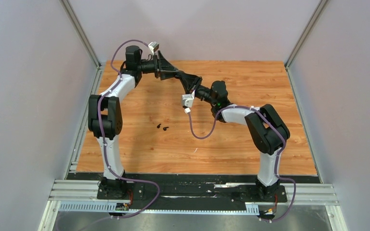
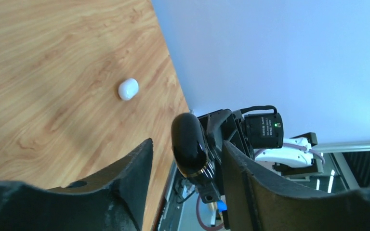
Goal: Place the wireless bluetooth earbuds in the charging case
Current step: Pass from the right arm to the left, then pass from the left arm to the right, then pass from the right arm to the left, then open the charging case to the charging case, then pass from the left arm to the right
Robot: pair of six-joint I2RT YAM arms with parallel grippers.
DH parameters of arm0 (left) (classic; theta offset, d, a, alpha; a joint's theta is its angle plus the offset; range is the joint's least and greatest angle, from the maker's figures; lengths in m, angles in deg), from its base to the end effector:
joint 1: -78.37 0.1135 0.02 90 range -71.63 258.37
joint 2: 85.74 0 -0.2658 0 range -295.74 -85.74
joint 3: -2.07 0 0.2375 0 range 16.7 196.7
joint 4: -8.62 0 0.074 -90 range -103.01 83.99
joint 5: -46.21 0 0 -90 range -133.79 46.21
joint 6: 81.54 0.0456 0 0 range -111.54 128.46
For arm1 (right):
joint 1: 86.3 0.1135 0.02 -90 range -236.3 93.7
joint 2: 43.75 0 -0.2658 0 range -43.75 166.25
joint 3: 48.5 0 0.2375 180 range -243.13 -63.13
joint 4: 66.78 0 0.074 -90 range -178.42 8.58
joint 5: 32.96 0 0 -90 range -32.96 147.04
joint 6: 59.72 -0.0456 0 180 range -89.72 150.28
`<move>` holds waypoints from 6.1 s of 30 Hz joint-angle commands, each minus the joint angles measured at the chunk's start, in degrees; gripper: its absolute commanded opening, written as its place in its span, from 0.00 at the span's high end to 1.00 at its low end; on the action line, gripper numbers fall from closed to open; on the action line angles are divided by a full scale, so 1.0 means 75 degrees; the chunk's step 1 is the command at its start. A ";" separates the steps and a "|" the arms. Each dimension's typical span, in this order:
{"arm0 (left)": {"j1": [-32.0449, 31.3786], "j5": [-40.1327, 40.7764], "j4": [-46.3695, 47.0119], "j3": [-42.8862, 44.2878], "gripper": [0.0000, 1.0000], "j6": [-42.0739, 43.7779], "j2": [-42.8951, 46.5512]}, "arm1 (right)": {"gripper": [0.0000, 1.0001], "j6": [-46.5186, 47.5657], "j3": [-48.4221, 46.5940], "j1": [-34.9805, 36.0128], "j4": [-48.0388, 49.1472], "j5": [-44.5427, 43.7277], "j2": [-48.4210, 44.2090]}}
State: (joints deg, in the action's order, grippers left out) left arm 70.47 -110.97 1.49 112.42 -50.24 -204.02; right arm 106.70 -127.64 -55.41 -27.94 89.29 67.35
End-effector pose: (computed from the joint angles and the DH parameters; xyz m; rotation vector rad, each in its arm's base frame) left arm 0.4595 -0.1062 0.2910 0.0577 2.0928 -1.8208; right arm 0.3556 0.2411 0.2492 -1.3993 0.4624 -0.2380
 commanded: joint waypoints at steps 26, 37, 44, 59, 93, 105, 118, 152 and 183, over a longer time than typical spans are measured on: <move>-0.0164 -0.0994 0.0102 0.0979 1.00 -0.0238 -0.0386 | 0.23 0.0172 -0.0288 -0.0125 -0.0941 0.0236 -0.0584; -0.0169 -0.1040 -0.1845 0.1485 1.00 0.4860 0.0057 | 0.15 -0.3906 -0.4903 -0.2016 -1.1083 0.2079 -0.0849; -0.0935 0.0258 -0.5230 0.0909 1.00 1.1112 0.1456 | 0.27 -0.5437 -0.6661 -0.2322 -1.3086 0.4408 -0.0101; -0.1548 0.1377 -0.4166 -0.0582 1.00 1.2217 0.2604 | 0.46 -0.4379 -0.7475 -0.1435 -1.4279 0.4487 0.0730; -0.1024 -0.0391 -0.2047 -0.0947 0.39 0.8060 0.2110 | 1.00 -0.5528 -0.6623 -0.1661 -1.3304 0.4658 0.0222; -0.1044 -0.0827 -0.0119 -0.1251 0.41 0.6064 0.1548 | 1.00 -0.6792 -0.6508 -0.1669 -1.2465 0.5050 0.0288; -0.1136 -0.1218 0.0097 -0.0824 0.87 0.5728 0.1090 | 0.94 -0.7473 -0.6480 -0.1658 -1.1946 0.5032 0.0499; -0.1185 -0.1573 0.0025 -0.0728 1.00 0.6091 0.1076 | 0.58 -0.9446 -0.6680 -0.2020 -1.0642 0.3261 0.0836; -0.1051 0.0184 -0.2697 0.0040 0.49 0.6766 0.0970 | 1.00 -0.7289 -0.6165 -0.2058 -1.1098 0.3791 0.0255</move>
State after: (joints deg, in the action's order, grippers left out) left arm 61.90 -113.83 -4.12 106.90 -5.17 -196.72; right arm 41.09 -174.02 -70.73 -110.26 118.64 73.54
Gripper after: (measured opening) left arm 0.457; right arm 0.033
